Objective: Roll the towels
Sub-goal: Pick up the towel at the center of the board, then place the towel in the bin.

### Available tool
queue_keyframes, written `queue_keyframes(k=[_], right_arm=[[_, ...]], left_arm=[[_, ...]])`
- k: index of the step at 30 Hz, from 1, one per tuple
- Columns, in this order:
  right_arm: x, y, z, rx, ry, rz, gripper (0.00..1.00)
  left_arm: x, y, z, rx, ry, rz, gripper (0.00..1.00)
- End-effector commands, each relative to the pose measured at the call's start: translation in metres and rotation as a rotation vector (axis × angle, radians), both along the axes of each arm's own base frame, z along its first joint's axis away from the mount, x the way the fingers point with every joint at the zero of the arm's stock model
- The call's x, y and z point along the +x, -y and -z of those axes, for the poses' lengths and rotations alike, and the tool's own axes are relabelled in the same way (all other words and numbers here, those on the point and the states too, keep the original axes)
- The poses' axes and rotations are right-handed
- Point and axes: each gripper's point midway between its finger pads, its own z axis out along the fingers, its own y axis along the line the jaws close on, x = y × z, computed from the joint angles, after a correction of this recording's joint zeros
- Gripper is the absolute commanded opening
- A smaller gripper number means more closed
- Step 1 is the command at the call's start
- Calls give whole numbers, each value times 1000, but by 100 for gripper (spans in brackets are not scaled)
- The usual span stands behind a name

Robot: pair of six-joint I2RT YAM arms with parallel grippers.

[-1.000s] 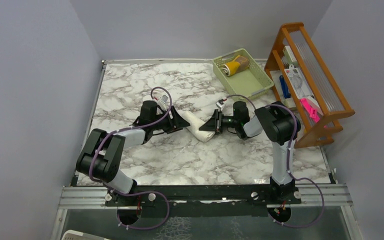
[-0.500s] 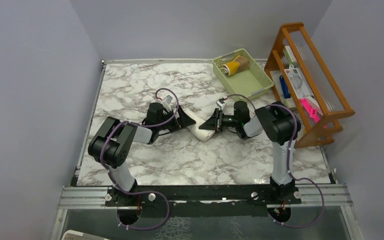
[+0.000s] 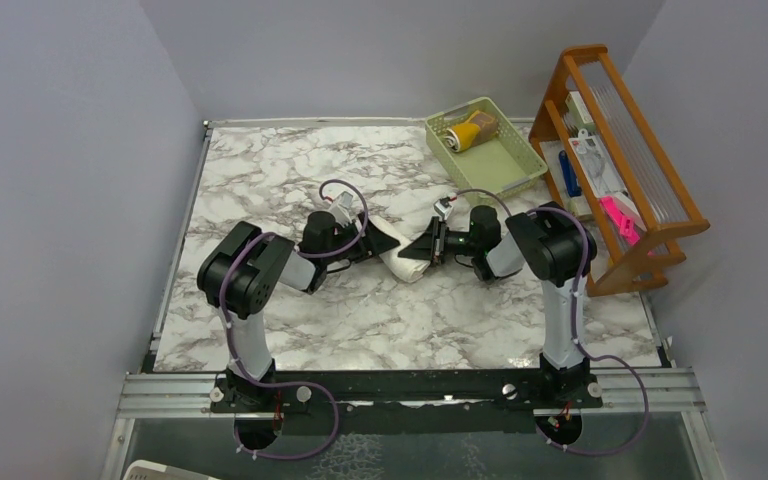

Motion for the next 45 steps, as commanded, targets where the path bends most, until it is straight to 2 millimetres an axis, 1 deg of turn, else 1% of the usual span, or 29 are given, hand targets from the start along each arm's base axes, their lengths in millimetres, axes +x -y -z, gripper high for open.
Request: queue_keyframes(k=[1,4,6,8,9,11,13,15,16,18,19,21,22,25,27,28,29,30,31,32,33,34,36,37,38,39,42,43,45], right_arm=[[-9,-2,-11,26,80,-65,16],[-3,-3,-19,-24,187,-85,33],[3,-3,-25,-79,269,-98,37],[11,-1,-38,-120,404,-105,39],[14,0,-48,-127,484,-100,40],[23,5,-68,-143,617,-35,43],[29,11,-86,-125,687,42,48],[33,15,-99,-55,668,70,60],[30,15,-108,19,657,35,63],[21,17,-123,178,606,-23,98],[19,20,-128,256,556,-29,100],[27,20,-126,310,444,-58,100],[26,19,-127,304,483,-82,100],[25,20,-155,259,715,-77,100],[31,20,-184,203,868,-24,100],[40,22,-203,150,955,55,100],[50,23,-219,66,1024,141,100],[53,22,-233,-30,1145,176,100],[65,22,-249,-160,1253,282,100],[65,16,-263,-253,1338,342,100],[70,21,-276,-331,1397,406,100],[71,28,-289,-354,1433,456,100],[76,44,-304,-318,1393,618,100],[77,48,-303,-261,1339,657,100],[70,44,-296,-180,1303,571,100],[60,33,-290,-99,1299,430,100],[56,9,-267,-27,1183,167,100],[54,5,-264,-2,1173,125,100],[46,6,-260,67,1175,97,100]], left_arm=[[4,2,-2,-1,30,-17,52],[8,4,-14,-18,56,-6,37],[12,2,-24,-30,73,-5,27],[18,0,-37,-38,102,6,13],[21,0,-45,-43,114,18,11],[27,-3,-62,-53,138,53,10],[31,-7,-85,-70,178,95,10],[33,-12,-108,-81,223,142,10],[34,-13,-117,-86,239,167,10],[33,-18,-140,-91,278,203,10],[35,-21,-150,-88,296,211,10],[38,-29,-161,-72,320,219,10],[39,-33,-165,-60,332,231,10],[35,-39,-184,-52,367,315,10],[30,-41,-200,-61,386,376,10],[29,-44,-207,-55,397,389,10],[31,-48,-215,-35,414,389,10],[34,-53,-220,4,423,377,10],[38,-58,-225,49,441,365,10],[41,-62,-232,86,455,350,10],[42,-65,-239,109,471,344,10],[44,-68,-248,121,487,339,10],[45,-69,-266,129,534,345,10],[44,-69,-274,129,555,352,10],[42,-69,-280,124,573,363,10],[39,-68,-286,116,593,378,10],[22,-65,-298,39,631,473,10],[14,-63,-302,0,640,515,10],[-1,-61,-309,-56,661,582,11]])
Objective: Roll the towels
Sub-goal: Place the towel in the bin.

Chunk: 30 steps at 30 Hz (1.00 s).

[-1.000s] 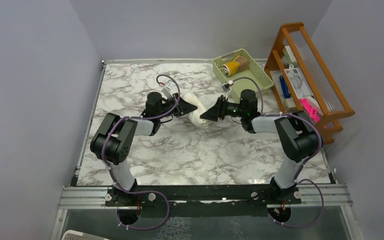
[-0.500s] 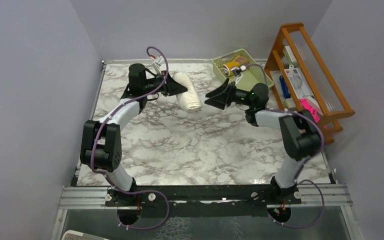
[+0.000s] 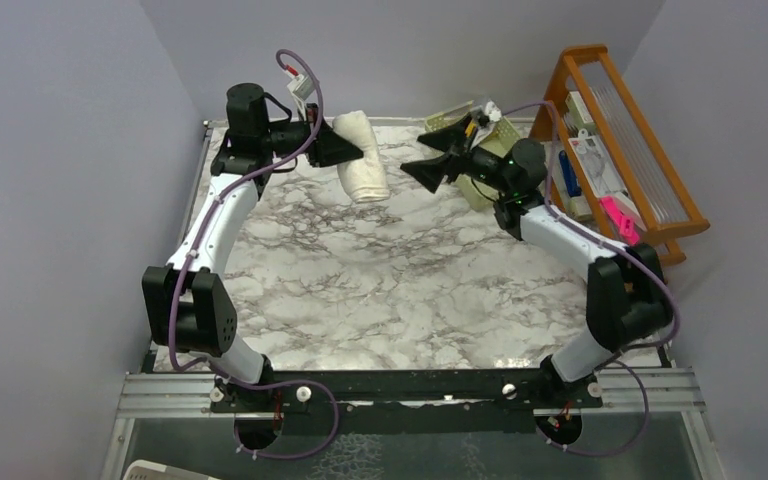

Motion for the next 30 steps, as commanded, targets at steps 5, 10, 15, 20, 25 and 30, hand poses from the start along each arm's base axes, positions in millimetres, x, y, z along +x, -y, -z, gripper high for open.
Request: queue_keyframes(k=[5,10,15,20,25,30], right_arm=[[-49,-13,44,-47,-160,-503,100],[-67,-13,50,0,-213,-691,100],[-60,-19,61,26,-288,-698,100],[-60,-21,52,61,-254,-687,100],[-77,-26,32,51,-183,-717,100],[-97,-24,16,52,-160,-738,100]], left_arm=[[-65,5,-38,-93,105,305,12],[-76,11,-32,-89,107,358,12],[-83,23,-36,-90,132,391,12],[-92,40,-42,-95,149,440,11],[-85,47,-33,-95,133,435,10],[-77,49,-29,-94,133,432,9]])
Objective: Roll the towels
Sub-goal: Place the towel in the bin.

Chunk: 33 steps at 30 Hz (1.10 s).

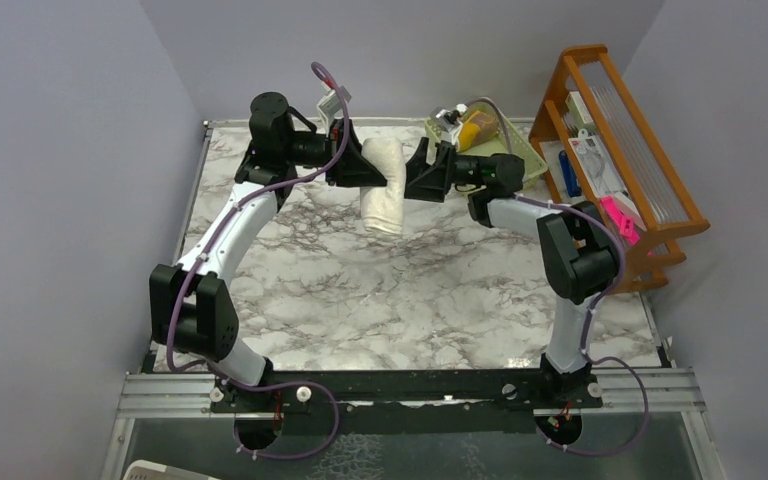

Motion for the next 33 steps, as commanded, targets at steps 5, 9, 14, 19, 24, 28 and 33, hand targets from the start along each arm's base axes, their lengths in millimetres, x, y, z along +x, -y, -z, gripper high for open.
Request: queue_keyframes(k=[5,9,14,19,24,28,33], right_arm=[[-59,19,-58,152,393,-30,100],[-67,21,-65,150,397,-42,100],[-73,15,-74,157,400,-76,100],[-72,2,-62,134,385,-125,100],[-62,-5,-52,110,313,-133,92],[-53,-13,-47,62,294,-120,75],[-39,-22,-39,-10,240,-89,58]], left_arm=[[14,-1,-7,-16,86,5,8],[20,-5,-6,-16,89,-14,8],[34,-6,-1,-15,84,-77,9],[56,-6,5,-14,84,-201,11],[68,-10,7,11,119,-316,12],[74,-15,17,70,143,-377,12],[74,-17,30,111,144,-384,12]])
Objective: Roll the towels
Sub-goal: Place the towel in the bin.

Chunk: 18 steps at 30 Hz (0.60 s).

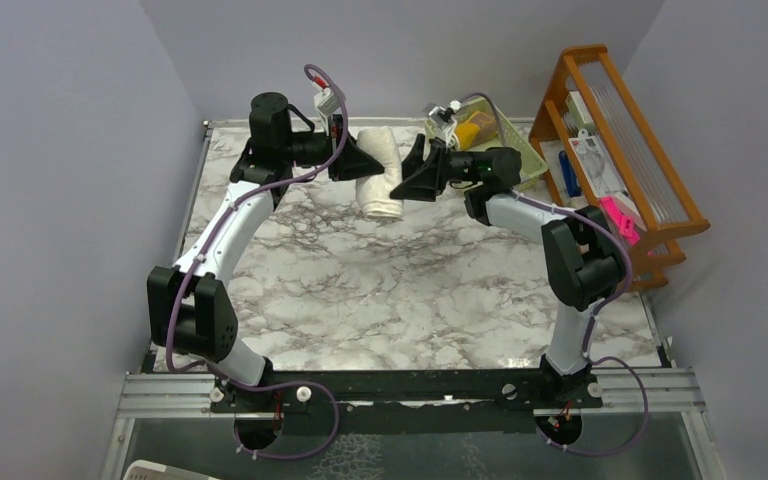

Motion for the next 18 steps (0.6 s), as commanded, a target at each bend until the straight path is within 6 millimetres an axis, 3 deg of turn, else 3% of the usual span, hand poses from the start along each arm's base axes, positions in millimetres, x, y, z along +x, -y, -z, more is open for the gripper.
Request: queue_keyframes(k=[1,5,8,11,12,15,17,18], right_arm=[[-15,-10,-14,-18,128,-34,55],[-10,-13,-11,-36,103,-24,45],[-4,-15,-8,-49,77,-19,27],[3,-18,-3,-73,41,-4,5],[5,-19,-2,-85,27,10,1],[31,-16,10,-143,-51,144,1],[53,-3,18,-169,-100,261,1],[63,8,22,-169,-134,315,1]], left_arm=[[24,-10,10,70,95,-134,12],[24,-11,15,81,96,-130,12],[25,-12,17,87,100,-138,20],[29,-17,14,107,110,-178,37],[32,-21,11,113,108,-203,42],[51,-42,-6,114,85,-357,64],[65,-63,-18,96,68,-497,94],[70,-75,-24,77,62,-559,98]])
